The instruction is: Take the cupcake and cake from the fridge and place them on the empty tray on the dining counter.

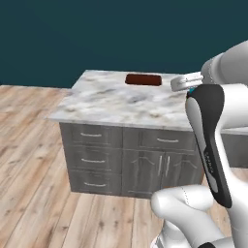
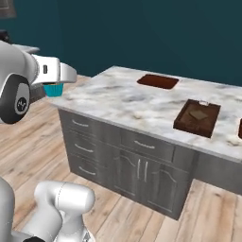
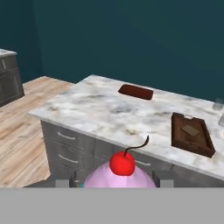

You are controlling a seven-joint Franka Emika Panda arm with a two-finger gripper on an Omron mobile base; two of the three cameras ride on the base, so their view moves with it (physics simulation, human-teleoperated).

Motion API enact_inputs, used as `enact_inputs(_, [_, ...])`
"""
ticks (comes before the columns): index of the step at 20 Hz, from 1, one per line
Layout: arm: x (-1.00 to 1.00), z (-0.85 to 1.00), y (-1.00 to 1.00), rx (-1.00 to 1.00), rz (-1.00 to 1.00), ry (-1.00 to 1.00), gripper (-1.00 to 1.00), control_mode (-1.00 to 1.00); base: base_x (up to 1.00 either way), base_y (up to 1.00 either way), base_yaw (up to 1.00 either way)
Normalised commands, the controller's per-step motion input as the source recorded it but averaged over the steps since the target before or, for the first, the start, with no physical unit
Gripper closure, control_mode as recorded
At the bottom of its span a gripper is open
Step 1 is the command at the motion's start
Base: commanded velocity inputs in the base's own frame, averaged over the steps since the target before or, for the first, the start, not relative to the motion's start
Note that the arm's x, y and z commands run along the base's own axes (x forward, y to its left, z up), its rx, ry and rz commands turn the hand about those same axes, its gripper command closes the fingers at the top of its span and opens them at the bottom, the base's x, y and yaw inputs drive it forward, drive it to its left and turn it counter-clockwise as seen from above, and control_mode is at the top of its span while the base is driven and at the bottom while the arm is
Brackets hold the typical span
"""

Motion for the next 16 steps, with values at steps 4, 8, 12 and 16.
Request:
enact_inputs(4, [0.0,0.0,0.0,0.0,0.0,0.0,1.0,1.0,0.56,1.0,-0.12])
enact_inputs(8, [0.0,0.0,0.0,0.0,0.0,0.0,1.0,1.0,0.52,1.0,-0.12])
enact_inputs(12, [0.0,0.0,0.0,0.0,0.0,0.0,1.0,1.0,0.51,1.0,-0.12])
enact_inputs(16, [0.0,0.0,0.0,0.0,0.0,0.0,1.0,1.0,0.58,1.0,-0.12])
